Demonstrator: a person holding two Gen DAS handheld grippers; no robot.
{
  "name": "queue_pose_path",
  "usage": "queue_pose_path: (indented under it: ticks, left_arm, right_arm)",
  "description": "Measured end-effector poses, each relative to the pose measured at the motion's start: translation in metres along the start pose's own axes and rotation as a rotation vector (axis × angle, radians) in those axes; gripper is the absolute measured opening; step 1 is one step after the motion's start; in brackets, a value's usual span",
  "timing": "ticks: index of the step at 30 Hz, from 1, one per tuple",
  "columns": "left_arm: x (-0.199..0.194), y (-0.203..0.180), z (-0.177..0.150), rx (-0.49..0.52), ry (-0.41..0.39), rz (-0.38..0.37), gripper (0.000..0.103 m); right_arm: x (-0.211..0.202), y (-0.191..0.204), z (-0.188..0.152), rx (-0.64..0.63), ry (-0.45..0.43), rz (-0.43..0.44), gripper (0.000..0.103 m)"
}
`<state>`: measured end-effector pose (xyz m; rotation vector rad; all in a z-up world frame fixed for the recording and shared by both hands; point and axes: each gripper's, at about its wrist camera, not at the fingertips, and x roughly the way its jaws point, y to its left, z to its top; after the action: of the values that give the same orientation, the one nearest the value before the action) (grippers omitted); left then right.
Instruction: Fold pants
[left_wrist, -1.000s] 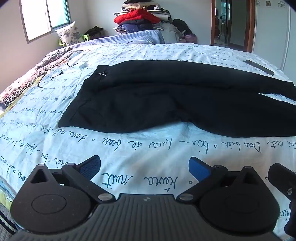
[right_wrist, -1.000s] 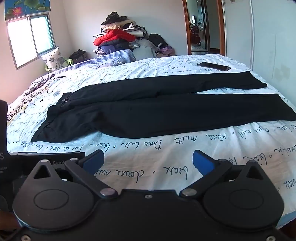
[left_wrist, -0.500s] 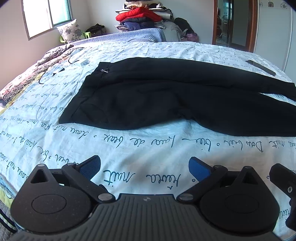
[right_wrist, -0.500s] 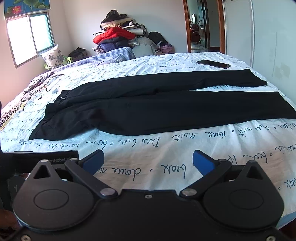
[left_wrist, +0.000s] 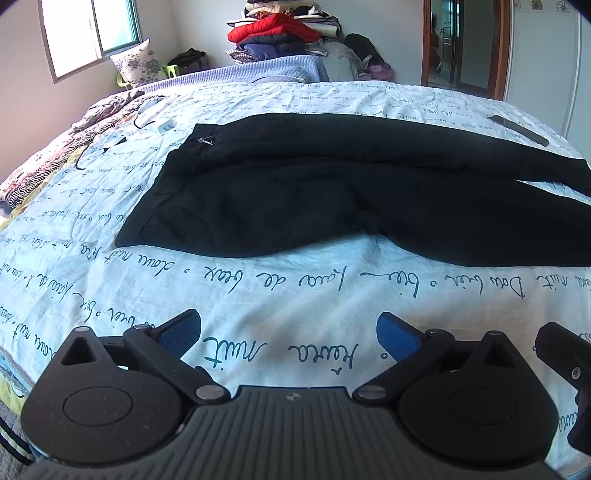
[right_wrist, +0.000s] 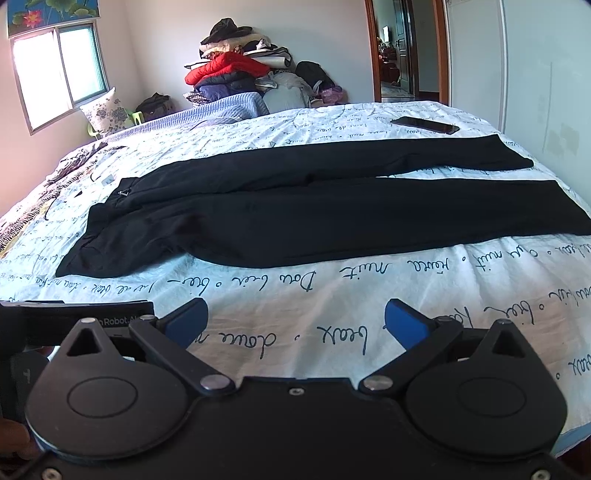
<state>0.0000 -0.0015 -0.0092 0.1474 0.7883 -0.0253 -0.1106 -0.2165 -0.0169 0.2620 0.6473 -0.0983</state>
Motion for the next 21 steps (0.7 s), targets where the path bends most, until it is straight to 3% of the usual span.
queue_pose_path:
  ticks: [21]
  left_arm:
    - [0.0023, 0.0021, -0.0003, 0.002, 0.002, -0.001, 0.102]
  right_arm:
    - [0.0008, 0.0028, -0.0016, -0.03, -0.005, 0.002, 0.103]
